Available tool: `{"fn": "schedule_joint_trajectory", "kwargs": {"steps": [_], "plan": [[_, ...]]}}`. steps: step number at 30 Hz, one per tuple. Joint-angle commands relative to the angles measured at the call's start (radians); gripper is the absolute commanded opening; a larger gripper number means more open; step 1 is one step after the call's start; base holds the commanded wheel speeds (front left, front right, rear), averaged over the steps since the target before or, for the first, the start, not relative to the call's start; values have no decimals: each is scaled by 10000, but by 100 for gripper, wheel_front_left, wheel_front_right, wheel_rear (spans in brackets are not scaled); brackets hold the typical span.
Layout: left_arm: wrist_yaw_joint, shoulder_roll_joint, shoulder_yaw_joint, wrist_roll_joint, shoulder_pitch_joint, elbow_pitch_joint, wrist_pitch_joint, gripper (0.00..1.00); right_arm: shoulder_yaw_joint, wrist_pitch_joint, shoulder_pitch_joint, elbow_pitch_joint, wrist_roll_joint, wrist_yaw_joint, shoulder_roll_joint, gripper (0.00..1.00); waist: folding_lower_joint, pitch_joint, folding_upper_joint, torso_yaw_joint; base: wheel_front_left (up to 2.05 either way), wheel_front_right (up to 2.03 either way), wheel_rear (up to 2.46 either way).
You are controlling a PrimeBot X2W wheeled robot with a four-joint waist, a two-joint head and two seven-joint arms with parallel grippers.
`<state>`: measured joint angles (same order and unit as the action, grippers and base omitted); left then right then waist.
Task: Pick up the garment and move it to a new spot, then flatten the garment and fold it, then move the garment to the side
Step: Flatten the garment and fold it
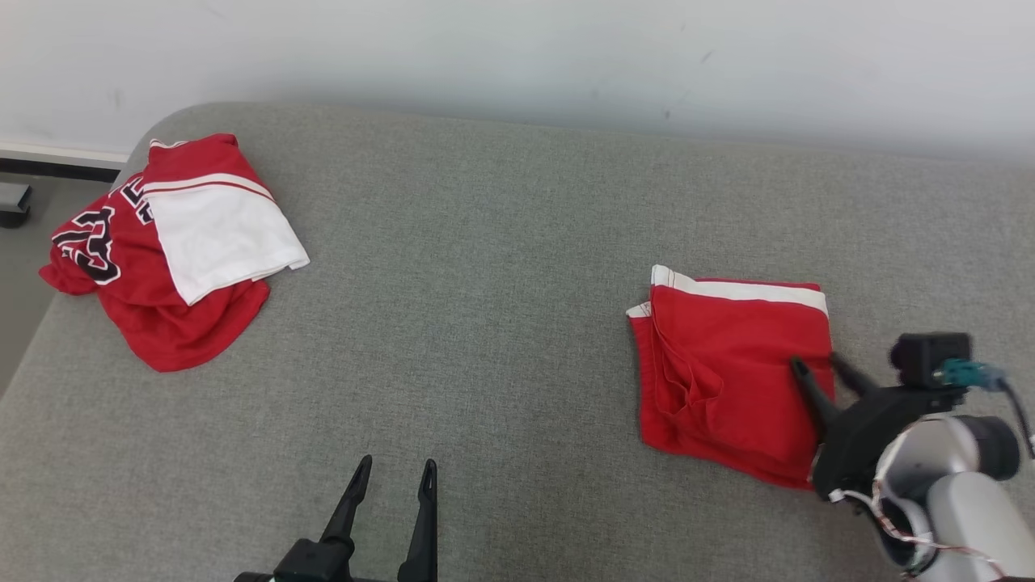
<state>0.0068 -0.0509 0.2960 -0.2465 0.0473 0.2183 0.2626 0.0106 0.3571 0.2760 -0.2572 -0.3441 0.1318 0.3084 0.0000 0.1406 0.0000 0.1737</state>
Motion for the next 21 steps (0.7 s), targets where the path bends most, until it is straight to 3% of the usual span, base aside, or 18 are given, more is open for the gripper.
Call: {"fn": "schedule_joint_trajectory", "kwargs": {"steps": [1,11,21], "plan": [[-54,9,10,-22,-64,-2,32,100,-127,-106,-72,-14,98,-16,-145,0,0,18,0,4,0,0,0],[-50,11,-12,-9,127,115,32,100,-2105,-941,458,-952,680,-16,-846,0,0,58,0,78,0,0,0],[39,9,-128,-21,-71,189,32,100,-4339,-929,344,-661,-359,-17,-1277,0,0,-223,0,93,0,0,0]]}}
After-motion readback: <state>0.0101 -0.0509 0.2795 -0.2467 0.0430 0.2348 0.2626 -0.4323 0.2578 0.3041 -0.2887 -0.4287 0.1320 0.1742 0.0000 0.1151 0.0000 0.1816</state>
